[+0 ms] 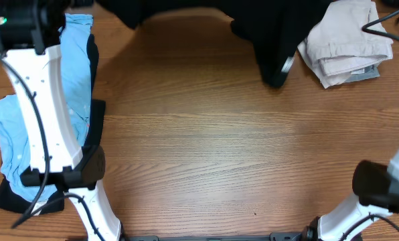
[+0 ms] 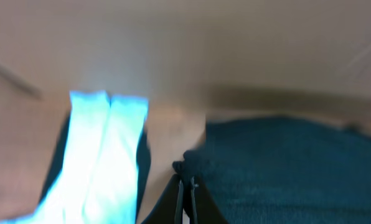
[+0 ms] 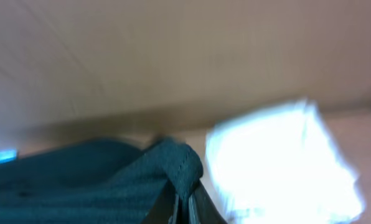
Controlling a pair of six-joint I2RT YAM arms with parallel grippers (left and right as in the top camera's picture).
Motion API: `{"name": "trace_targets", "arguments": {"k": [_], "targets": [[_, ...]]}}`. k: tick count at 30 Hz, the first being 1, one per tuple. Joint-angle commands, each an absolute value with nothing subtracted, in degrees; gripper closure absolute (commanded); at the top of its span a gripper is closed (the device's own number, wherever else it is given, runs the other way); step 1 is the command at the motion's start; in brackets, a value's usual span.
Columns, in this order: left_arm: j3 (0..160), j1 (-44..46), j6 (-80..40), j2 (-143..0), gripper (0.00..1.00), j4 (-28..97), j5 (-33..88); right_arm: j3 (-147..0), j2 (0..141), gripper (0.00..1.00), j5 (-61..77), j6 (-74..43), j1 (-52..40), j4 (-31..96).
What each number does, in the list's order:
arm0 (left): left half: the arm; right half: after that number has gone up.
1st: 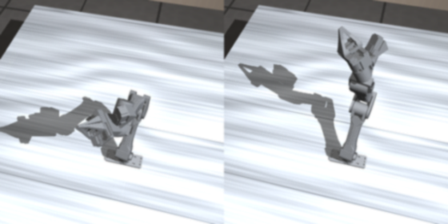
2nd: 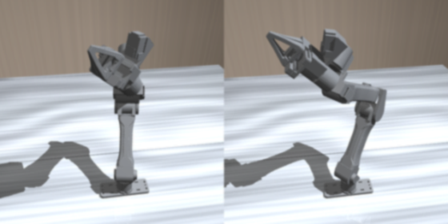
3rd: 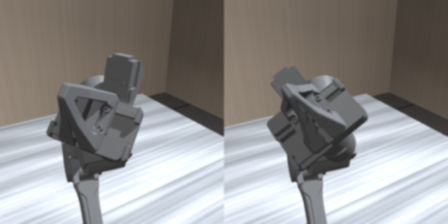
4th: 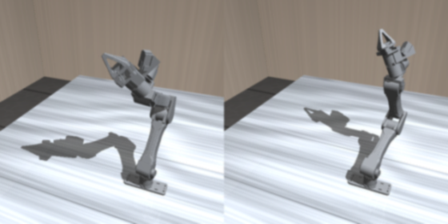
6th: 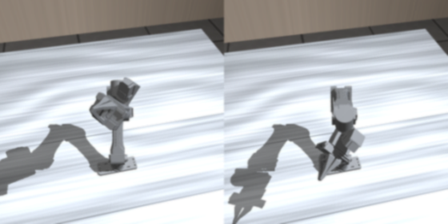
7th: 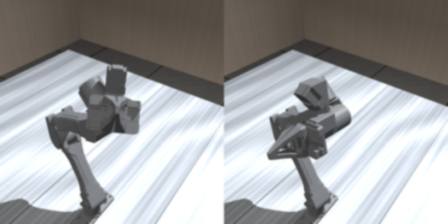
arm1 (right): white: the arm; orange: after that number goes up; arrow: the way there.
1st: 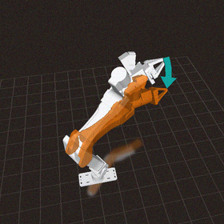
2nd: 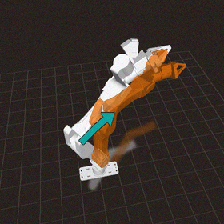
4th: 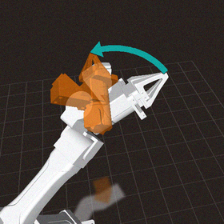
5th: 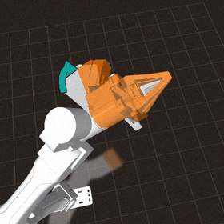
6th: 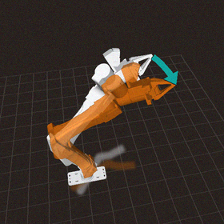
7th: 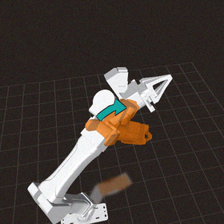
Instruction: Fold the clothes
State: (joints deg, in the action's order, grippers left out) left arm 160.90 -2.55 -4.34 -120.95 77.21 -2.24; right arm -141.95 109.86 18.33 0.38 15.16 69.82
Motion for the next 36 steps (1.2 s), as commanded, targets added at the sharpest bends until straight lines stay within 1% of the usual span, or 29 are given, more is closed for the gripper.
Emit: {"name": "trace_targets", "arguments": {"k": [1,8,14,19,23,28,34,36], "targets": [[160.1,-5.4,-7.7,-122.5,0.96,82.1,-9.1,-138.8,110.9,0.96,18.3,1.3,17.0,73.6],[160.1,-8.4,-9.4,-122.3,0.96,96.5,-1.8,-138.3,110.4,0.96,20.3,0.0,17.0,85.6],[154.5,-10.5,-7.4,-120.6,0.96,96.8,7.2,-138.3,108.7,0.96,20.3,-0.2,17.0,95.4],[141.2,-10.5,-7.2,-115.2,0.96,96.8,6.2,-135.3,104.7,0.96,18.9,-2.5,16.1,97.1],[128.9,-10.9,-7.3,-109.2,0.96,96.8,2.3,-126.5,98.4,0.96,15.6,-5.0,13.6,97.0],[117.7,-11.1,-7.7,-102.6,0.96,96.8,2.4,-110.1,88.5,0.96,8.5,-10.3,10.3,94.1],[103.8,-10.0,-8.6,-97.6,0.96,94.6,2.4,-89.5,76.3,0.96,8.2,-15.7,10.1,90.3],[98.4,-10.0,-9.7,-96.7,0.96,92.7,2.4,-84.6,73.8,0.96,8.2,-17.1,10.1,90.2]]}}
